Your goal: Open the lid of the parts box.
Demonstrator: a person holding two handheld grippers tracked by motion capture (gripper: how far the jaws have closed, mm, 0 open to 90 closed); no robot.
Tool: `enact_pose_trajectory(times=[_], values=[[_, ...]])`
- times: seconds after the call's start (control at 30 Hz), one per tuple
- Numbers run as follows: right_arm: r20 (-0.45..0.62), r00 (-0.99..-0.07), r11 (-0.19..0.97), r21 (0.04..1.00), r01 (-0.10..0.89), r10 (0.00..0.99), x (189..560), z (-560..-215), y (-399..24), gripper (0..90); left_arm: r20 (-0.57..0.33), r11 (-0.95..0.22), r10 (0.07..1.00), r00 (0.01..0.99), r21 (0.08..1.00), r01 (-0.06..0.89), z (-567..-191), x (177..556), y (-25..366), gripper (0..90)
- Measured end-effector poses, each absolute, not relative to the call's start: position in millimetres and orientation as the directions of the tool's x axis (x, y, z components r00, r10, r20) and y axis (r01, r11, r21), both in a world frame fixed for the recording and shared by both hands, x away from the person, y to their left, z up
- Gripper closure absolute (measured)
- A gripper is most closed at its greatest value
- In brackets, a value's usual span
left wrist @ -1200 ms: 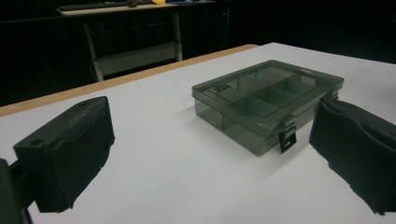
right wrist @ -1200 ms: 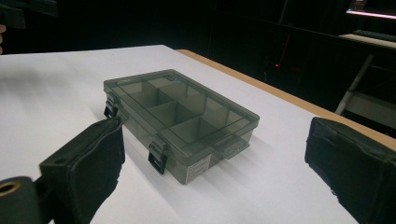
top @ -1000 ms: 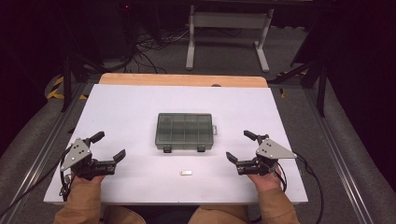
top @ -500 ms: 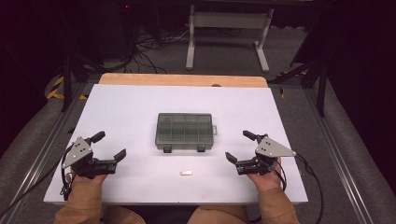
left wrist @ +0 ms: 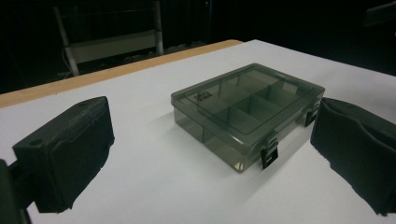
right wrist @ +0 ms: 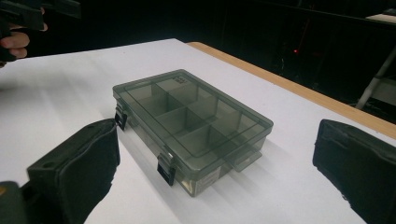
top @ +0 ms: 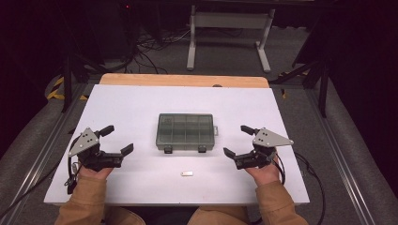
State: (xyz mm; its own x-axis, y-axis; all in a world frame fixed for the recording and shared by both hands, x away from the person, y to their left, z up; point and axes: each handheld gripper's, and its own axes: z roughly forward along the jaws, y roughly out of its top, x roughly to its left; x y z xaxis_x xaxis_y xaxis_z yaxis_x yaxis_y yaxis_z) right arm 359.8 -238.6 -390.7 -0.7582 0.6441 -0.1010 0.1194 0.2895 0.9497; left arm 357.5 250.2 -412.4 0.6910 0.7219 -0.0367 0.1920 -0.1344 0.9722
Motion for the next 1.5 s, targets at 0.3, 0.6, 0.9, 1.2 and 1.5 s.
enact_pose_trajectory(times=[0.3,0.6,0.9,1.2,1.5], values=[[-0.115,-0.773,0.316,0.942,0.115,0.624,373.9,-385.5,-229.6,4.6,-0.027,-0.176,0.7,0.714,0.962,0.209,-404.4,373.2,230.0,0.3],[-0.113,-0.792,0.334,0.935,0.119,0.6,384.4,-384.5,-222.3,7.9,-0.036,-0.189,0.68,0.732,0.956,0.223,-403.7,386.2,215.8,1.4],[-0.101,-0.8,0.344,0.929,0.138,0.592,399.1,-386.0,-211.7,11.2,-0.062,-0.179,0.659,0.75,0.955,0.237,-405.1,401.6,203.3,2.4],[-0.073,-0.809,0.357,0.918,0.175,0.584,406.7,-394.7,-208.3,15.2,-0.052,-0.221,0.619,0.784,0.946,0.238,-417.8,410.8,192.8,3.5],[-0.07,-0.809,0.409,0.886,0.218,0.583,409.4,-403.0,-206.8,18.9,-0.06,-0.284,0.583,0.81,0.92,0.272,-425.5,417.6,188.9,6.1]])
